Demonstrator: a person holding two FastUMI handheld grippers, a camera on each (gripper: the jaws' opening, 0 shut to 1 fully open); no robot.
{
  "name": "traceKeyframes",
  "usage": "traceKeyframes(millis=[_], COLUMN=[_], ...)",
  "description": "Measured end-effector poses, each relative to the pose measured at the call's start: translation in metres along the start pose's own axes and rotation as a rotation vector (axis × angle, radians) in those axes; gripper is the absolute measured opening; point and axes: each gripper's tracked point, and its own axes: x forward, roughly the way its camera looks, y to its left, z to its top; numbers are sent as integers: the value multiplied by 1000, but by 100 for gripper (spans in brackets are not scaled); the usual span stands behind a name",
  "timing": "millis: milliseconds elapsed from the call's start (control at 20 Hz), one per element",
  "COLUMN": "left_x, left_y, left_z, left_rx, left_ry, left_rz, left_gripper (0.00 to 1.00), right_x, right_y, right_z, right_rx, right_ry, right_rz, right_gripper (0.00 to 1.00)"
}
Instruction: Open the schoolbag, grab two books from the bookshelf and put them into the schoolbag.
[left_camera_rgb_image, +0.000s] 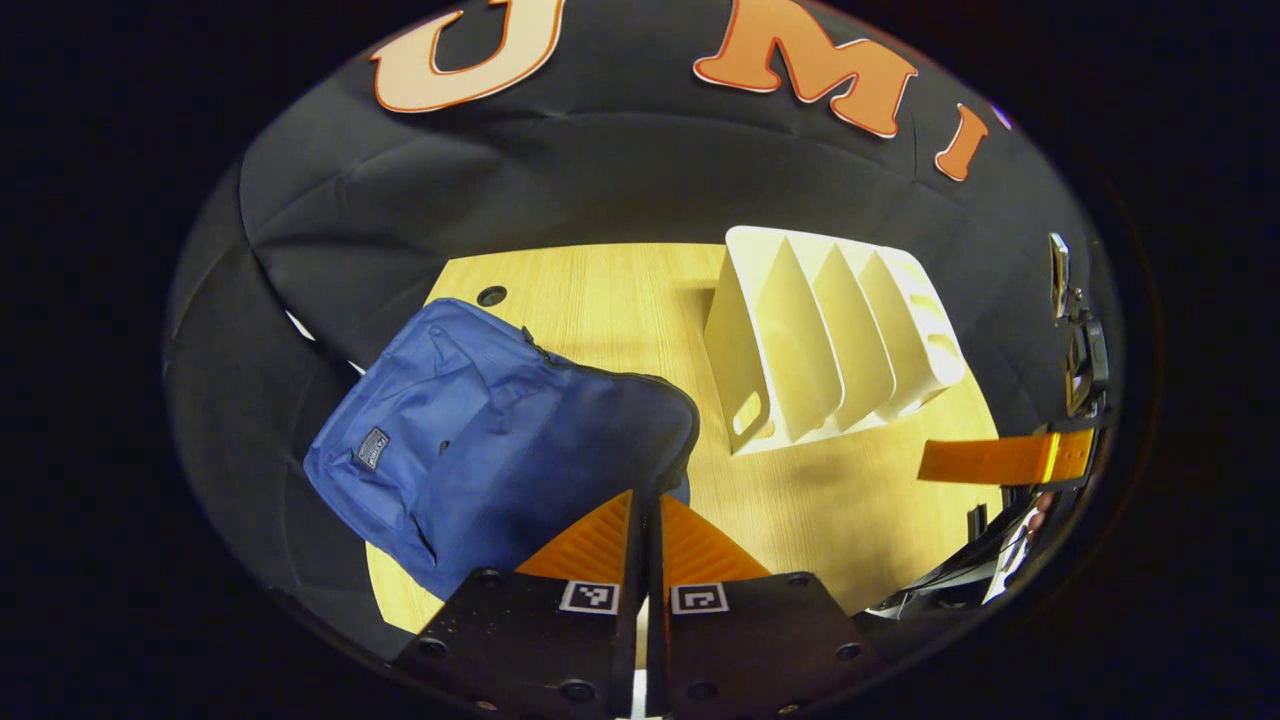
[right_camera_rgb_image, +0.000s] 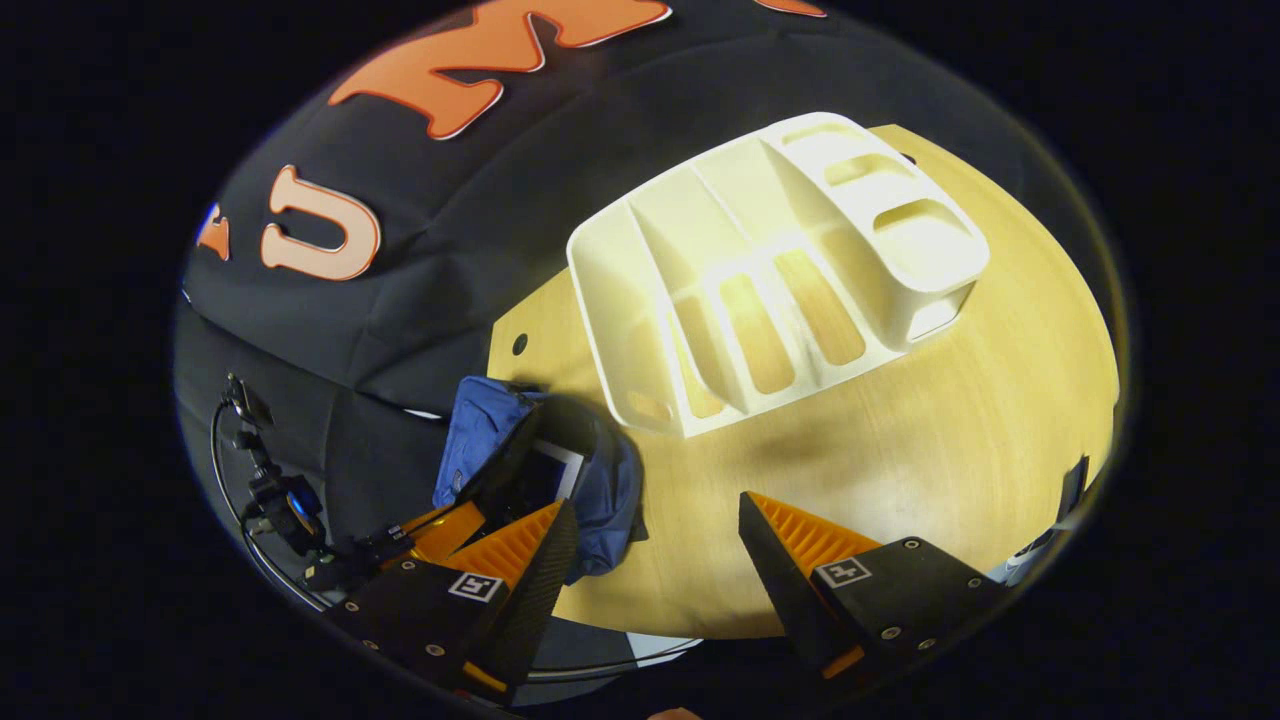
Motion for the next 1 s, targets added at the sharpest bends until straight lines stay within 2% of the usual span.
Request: traceKeyframes(millis=[100, 300, 500, 550, 600, 650, 750, 800, 1000], left_x=[3, 14, 21, 19, 19, 19, 16, 11, -10], left_y=[-7, -20, -51, -61, -67, -73, -86, -95, -125], left_z=[-8, -24, -33, -32, -31, -30, -22, -15, 18], left_rx=[-5, -13, 7, 19, 35, 50, 70, 75, 59], left_ry=[7, 25, 24, 17, -1, -15, -51, -76, -197], left_rz=[7, 16, -22, -31, -35, -42, -47, -54, -89], left_gripper=[7, 18, 33, 44, 43, 64, 86, 89, 90], right_x=[-7, -17, -23, -26, -29, -32, -40, -43, -63], right_y=[-12, -32, -43, -44, -44, -43, -43, -43, -40], right_z=[6, 18, 24, 27, 30, 32, 40, 45, 71], right_rx=[13, 35, 25, 15, 3, -14, -54, -73, -130], right_ry=[-9, -24, -43, -54, -68, -87, -128, -156, -290], right_rz=[-4, -12, -23, -23, -19, -15, -20, -23, -25], right_gripper=[97, 97, 97, 97, 97, 97, 97, 97, 97])
